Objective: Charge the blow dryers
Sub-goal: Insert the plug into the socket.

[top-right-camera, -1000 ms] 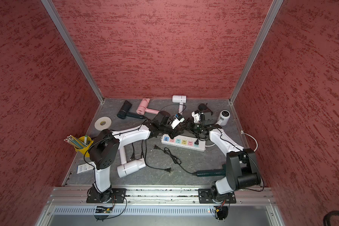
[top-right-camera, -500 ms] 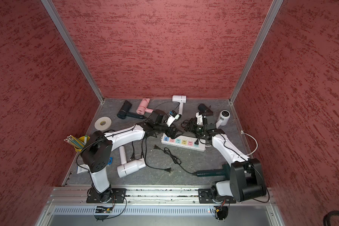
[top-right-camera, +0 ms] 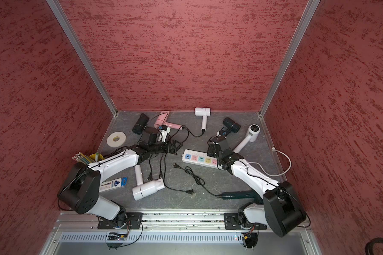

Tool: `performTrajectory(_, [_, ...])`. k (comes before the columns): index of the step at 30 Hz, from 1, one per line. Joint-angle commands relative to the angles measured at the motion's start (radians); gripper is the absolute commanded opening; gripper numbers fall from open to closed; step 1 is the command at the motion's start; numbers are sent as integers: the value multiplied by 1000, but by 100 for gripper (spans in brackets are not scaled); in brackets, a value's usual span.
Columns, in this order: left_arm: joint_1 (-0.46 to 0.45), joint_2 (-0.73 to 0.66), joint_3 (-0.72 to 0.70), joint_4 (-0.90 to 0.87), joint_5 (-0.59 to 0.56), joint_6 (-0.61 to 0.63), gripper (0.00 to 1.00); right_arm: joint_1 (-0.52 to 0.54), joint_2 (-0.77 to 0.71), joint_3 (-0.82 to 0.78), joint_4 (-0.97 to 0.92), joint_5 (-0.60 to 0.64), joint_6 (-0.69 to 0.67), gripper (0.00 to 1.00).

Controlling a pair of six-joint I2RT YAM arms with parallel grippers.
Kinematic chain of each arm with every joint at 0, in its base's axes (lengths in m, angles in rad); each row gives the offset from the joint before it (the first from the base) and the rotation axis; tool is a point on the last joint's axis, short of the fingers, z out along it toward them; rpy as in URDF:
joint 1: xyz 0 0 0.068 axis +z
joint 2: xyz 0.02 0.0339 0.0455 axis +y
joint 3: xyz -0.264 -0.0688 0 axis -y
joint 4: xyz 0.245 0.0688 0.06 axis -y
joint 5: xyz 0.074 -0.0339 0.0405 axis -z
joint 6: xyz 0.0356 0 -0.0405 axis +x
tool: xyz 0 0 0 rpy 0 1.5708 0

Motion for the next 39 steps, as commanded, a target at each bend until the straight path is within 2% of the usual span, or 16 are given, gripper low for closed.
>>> performTrajectory(1, [-1,-39,-60,139,-33,-32,100,43,25,-23,46,214,20,0])
performTrajectory(7, [-9,-94,-128,212,-62,-40,100,109,51,-83,91,320,85,0])
performTrajectory(12, [-13,-93,-124,203,-71,-35,100,114,62,-142,129,368,139,0])
performTrajectory(20, [-12,-87,-125,207,-77,-35,100,116,80,-187,191,358,152,0])
performTrajectory(31, [-11,-82,-128,215,-80,-30,100,120,73,-216,168,332,175,0])
performTrajectory(39, [-10,-78,-127,219,-81,-29,100,135,32,-197,101,377,135,0])
